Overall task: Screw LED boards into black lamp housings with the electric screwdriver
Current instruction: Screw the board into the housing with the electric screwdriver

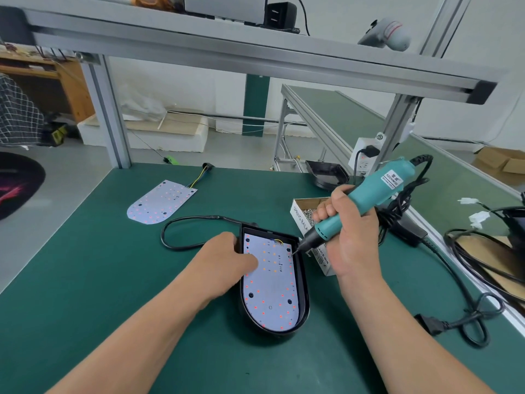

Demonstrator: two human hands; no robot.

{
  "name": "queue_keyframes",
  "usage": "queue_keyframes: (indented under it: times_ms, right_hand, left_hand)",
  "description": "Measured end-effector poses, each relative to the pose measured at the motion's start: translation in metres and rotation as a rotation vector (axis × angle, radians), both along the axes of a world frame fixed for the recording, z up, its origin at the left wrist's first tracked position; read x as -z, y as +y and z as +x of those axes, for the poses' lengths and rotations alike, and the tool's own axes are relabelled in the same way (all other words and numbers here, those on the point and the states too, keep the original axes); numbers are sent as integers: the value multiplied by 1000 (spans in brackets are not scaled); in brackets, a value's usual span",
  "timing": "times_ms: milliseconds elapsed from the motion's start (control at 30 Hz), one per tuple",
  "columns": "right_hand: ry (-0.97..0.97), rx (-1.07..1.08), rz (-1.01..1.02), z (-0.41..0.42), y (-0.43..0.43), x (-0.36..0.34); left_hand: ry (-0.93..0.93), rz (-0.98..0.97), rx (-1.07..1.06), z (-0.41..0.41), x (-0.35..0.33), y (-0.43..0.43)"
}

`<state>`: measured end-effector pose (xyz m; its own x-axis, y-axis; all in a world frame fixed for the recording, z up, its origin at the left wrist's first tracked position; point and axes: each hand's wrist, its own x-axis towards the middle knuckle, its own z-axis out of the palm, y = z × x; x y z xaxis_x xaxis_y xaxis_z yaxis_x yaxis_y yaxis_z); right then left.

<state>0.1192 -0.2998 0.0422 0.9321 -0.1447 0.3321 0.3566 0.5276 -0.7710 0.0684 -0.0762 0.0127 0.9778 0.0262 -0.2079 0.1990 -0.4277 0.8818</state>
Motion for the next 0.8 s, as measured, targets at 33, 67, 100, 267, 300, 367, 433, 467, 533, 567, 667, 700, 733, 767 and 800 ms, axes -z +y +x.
queue_keyframes:
  times_ms: [33,67,100,267,300,367,433,467,533,567,667,700,733,767,800]
  right_hand:
    - [-15,-3,-17,-1,1,0]
    - [-27,-6,-33,-1,2,-1]
    - [-35,-10,-50,-2,3,-1]
    - [-59,-45,-122,-5,8,-4]
    - [-55,-59,-140,-5,9,-6]
    - [-47,-93,-173,-5,9,-7]
    - [-39,-122,-157,-5,7,-9]
    - [-37,-131,-126,-5,5,-10]
    - [-46,-138,-76,-5,3,-10]
    - [-68,-134,-82,-6,3,-11]
    - [-141,-100,-157,-10,3,-15]
    - [-159,-90,-172,-11,3,-18]
    - [-173,-90,-159,-13,3,-20]
    - [-180,-103,-119,-14,3,-22]
    - [-178,-127,-68,-15,3,-23]
  left_hand:
    - [-3,2,1,0,-1,0]
    - [-4,5,0,-1,-1,0]
    - [-4,11,-3,-1,-2,0]
    - [2,43,-16,-3,-5,-2]
    - [5,46,-19,-3,-6,-3]
    - [13,46,-25,-2,-7,-3]
    - [24,38,-27,-3,-8,-3]
    - [24,35,-24,-5,-8,-3]
    - [25,40,-8,-7,-9,-5]
    - [27,42,-3,-8,-9,-5]
    - [32,44,-4,-8,-9,-5]
    - [24,49,0,-9,-9,-6]
    - [11,61,13,-10,-10,-6]
    - [-1,60,37,-12,-13,-6]
    - [0,29,48,-14,-15,-6]
